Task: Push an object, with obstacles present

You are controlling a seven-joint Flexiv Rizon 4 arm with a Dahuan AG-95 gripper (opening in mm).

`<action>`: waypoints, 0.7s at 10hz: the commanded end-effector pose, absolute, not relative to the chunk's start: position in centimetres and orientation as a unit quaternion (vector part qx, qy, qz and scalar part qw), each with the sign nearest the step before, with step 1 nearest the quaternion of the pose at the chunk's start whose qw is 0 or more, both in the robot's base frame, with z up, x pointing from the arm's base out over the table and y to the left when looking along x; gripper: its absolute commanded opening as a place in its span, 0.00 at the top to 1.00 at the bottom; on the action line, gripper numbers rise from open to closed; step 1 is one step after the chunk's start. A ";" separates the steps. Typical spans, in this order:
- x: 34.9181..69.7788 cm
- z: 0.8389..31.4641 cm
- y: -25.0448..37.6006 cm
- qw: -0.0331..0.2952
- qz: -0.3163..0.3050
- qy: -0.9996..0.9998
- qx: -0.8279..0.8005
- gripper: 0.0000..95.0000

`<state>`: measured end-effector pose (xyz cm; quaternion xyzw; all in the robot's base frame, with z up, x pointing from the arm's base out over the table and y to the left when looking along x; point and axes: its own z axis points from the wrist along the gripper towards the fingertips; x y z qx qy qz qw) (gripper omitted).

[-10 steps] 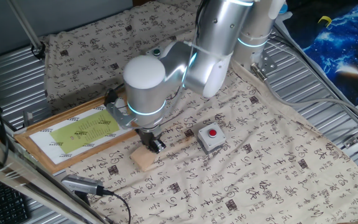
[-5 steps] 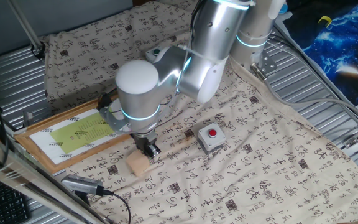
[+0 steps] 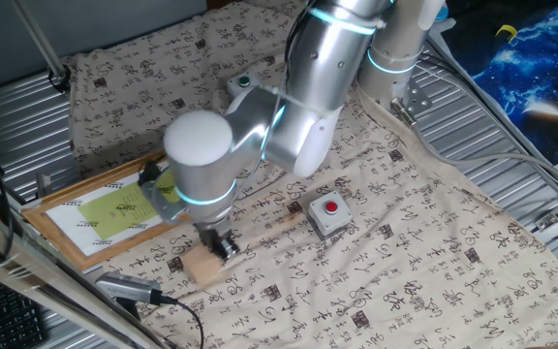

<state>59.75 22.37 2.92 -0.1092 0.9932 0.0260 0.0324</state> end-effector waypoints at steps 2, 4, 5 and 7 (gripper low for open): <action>61.0 3.2 22.8 0.030 0.024 0.994 -0.106 1.00; 61.4 3.1 23.0 0.032 0.023 0.994 -0.106 1.00; 61.5 2.9 23.0 0.033 0.023 0.994 -0.106 1.00; 61.5 3.0 23.0 0.032 0.023 0.994 -0.106 1.00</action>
